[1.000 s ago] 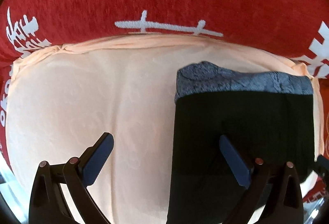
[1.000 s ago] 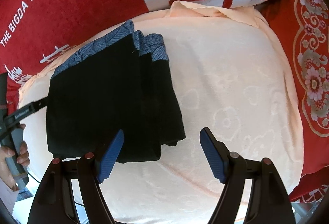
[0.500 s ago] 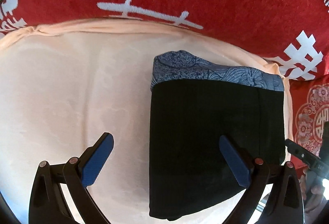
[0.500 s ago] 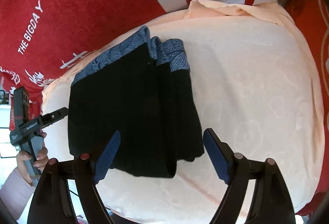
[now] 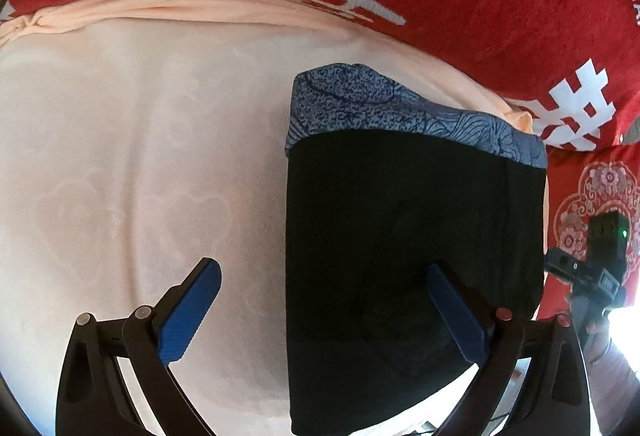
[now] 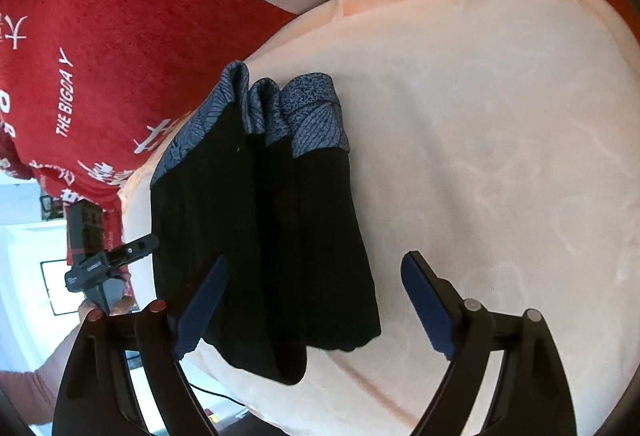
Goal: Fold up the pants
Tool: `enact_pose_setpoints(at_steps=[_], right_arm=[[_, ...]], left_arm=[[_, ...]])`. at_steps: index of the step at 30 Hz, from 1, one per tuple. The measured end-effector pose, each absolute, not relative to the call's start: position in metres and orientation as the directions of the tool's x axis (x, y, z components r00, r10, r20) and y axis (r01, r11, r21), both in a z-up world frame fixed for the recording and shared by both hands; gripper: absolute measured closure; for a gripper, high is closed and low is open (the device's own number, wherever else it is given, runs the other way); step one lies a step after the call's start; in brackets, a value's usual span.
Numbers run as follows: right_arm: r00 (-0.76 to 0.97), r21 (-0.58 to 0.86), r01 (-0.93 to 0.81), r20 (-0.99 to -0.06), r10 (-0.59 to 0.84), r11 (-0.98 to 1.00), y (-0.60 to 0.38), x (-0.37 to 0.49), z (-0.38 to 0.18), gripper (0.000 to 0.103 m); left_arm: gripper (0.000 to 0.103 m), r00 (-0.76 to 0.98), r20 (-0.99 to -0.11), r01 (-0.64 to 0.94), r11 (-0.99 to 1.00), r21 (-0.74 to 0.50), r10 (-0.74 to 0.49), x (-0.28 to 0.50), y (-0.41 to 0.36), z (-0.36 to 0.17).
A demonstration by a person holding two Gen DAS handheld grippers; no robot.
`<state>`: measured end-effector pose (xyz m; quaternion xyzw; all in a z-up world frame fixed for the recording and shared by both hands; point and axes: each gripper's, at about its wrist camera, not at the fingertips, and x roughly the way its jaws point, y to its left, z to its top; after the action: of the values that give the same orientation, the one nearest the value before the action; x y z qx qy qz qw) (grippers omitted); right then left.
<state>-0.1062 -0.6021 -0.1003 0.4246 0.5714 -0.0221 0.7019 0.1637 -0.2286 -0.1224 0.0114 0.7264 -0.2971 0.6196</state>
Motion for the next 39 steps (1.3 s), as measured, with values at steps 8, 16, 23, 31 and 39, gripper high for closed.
enact_pose_setpoints(at_steps=[8, 16, 23, 31, 39], right_arm=[[0.333, 0.656, 0.456, -0.752, 0.568, 0.601, -0.601, -0.083, -0.128, 0.013], [0.329, 0.701, 0.363, -0.713, 0.619, 0.614, -0.588, -0.056, -0.135, 0.010], [0.309, 0.676, 0.368, -0.737, 0.602, 0.639, -0.583, -0.054, -0.132, 0.010], [0.280, 0.627, 0.400, -0.779, 0.562, 0.669, -0.578, -0.052, -0.127, 0.027], [0.331, 0.625, 0.403, -0.781, 0.530, 0.668, -0.568, -0.060, -0.103, 0.055]], left_arm=[[0.000, -0.258, -0.879, 0.375, 0.797, -0.473, -0.400, 0.161, -0.240, -0.134], [0.000, -0.255, -0.871, 0.391, 0.779, -0.490, -0.420, 0.158, -0.256, -0.140], [0.000, -0.251, -0.875, 0.393, 0.782, -0.484, -0.415, 0.158, -0.253, -0.137], [0.005, -0.204, -0.890, 0.375, 0.807, -0.457, -0.409, 0.153, -0.249, -0.131], [0.036, -0.105, -0.899, 0.419, 0.801, -0.428, -0.426, 0.134, -0.251, -0.094]])
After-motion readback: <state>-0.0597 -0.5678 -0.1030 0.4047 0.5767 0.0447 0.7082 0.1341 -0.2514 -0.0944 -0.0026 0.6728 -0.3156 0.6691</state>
